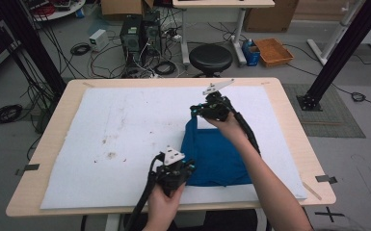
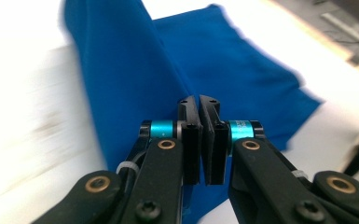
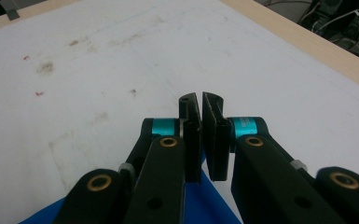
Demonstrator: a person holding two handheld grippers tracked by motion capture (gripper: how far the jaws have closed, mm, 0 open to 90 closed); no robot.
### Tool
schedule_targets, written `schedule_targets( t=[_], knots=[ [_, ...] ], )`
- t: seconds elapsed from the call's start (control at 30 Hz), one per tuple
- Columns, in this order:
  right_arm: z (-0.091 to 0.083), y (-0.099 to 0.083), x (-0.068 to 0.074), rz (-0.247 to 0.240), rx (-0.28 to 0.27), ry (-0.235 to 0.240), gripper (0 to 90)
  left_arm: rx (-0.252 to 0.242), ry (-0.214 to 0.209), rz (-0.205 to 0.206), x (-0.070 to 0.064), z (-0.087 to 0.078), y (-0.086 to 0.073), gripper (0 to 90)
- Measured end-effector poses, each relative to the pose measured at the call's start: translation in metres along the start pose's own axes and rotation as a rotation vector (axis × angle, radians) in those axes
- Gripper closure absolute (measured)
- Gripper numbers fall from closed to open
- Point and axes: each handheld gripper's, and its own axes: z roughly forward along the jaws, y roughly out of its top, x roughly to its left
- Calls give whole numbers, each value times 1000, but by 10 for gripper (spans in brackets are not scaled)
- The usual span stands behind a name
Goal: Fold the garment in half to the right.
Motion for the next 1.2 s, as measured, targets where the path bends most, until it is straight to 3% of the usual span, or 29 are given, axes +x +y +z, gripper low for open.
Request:
schedule_targets(
  t=[0.03,0.1,0.17,0.27,0.3,0.5,0.6,0.7,0.87,0.93,1.07,1.2],
  knots=[
    [-6,-3,-4,7,6,-1,872,1,-38,5,-11,11,5,873],
    [-19,-11,-15,13,13,-11,871,-3,-49,6,-16,17,7,873],
    [-30,-19,-24,26,18,-23,871,3,-95,16,-32,35,13,873],
    [-45,-32,-37,44,35,-47,871,6,-125,14,-42,46,16,873],
    [-49,-36,-41,48,42,-54,872,11,-153,16,-51,58,18,873],
    [-68,-55,-62,87,67,-129,900,36,-183,19,-72,90,20,873],
    [-69,-64,-67,113,90,-138,900,46,-174,28,-77,99,20,873],
    [-65,-74,-72,231,144,-132,806,54,-168,27,-78,102,17,873],
    [-47,-93,-81,352,258,-127,689,50,-158,38,-78,102,15,872],
    [-42,-95,-81,375,267,-126,690,49,-157,37,-78,102,15,872],
    [-33,-92,-77,353,307,-170,728,41,-149,45,-78,100,15,872],
    [-32,-93,-75,362,340,-193,790,40,-148,54,-78,101,14,871]
  ],
)
